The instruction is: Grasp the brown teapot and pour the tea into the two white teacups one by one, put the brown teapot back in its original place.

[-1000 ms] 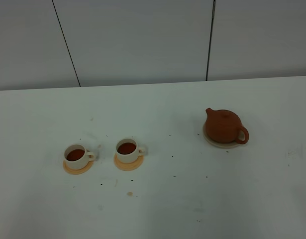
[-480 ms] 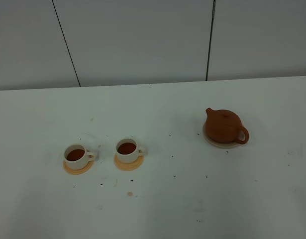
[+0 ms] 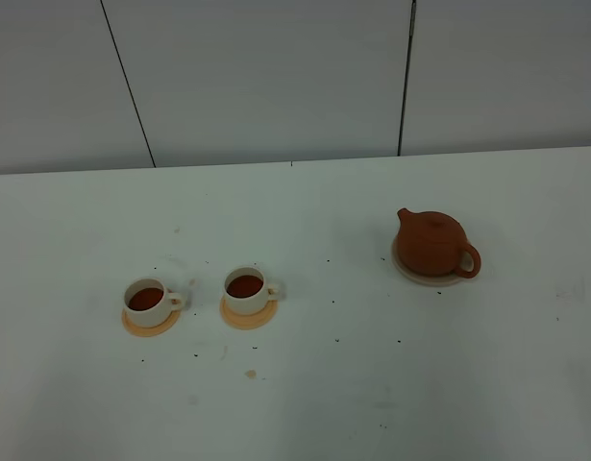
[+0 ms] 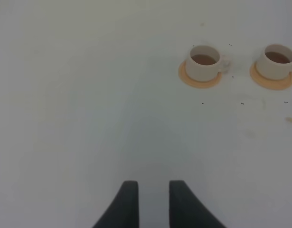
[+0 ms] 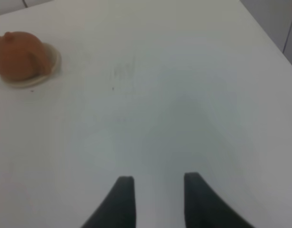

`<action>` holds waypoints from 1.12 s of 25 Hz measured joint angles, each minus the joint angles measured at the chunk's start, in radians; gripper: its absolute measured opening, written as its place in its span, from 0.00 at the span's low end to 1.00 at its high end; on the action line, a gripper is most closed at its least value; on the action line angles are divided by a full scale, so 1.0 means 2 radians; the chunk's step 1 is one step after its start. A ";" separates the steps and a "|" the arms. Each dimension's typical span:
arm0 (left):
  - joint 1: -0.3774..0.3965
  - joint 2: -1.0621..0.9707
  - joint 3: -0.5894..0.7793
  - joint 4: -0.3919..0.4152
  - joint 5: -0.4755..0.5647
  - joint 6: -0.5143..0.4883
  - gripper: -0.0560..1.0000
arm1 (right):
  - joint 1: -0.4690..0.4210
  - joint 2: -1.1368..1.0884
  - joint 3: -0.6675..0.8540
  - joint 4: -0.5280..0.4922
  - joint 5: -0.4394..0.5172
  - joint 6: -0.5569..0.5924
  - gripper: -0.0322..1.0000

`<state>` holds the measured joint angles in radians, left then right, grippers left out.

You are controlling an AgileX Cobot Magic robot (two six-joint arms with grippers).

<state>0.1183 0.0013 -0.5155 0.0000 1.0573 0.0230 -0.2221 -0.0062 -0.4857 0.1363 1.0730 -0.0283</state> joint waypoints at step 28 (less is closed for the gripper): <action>0.000 0.000 0.000 0.000 0.000 0.000 0.27 | 0.000 0.000 0.000 0.000 0.000 0.000 0.27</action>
<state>0.1183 0.0013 -0.5155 0.0000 1.0573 0.0230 -0.2221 -0.0062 -0.4857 0.1363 1.0730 -0.0283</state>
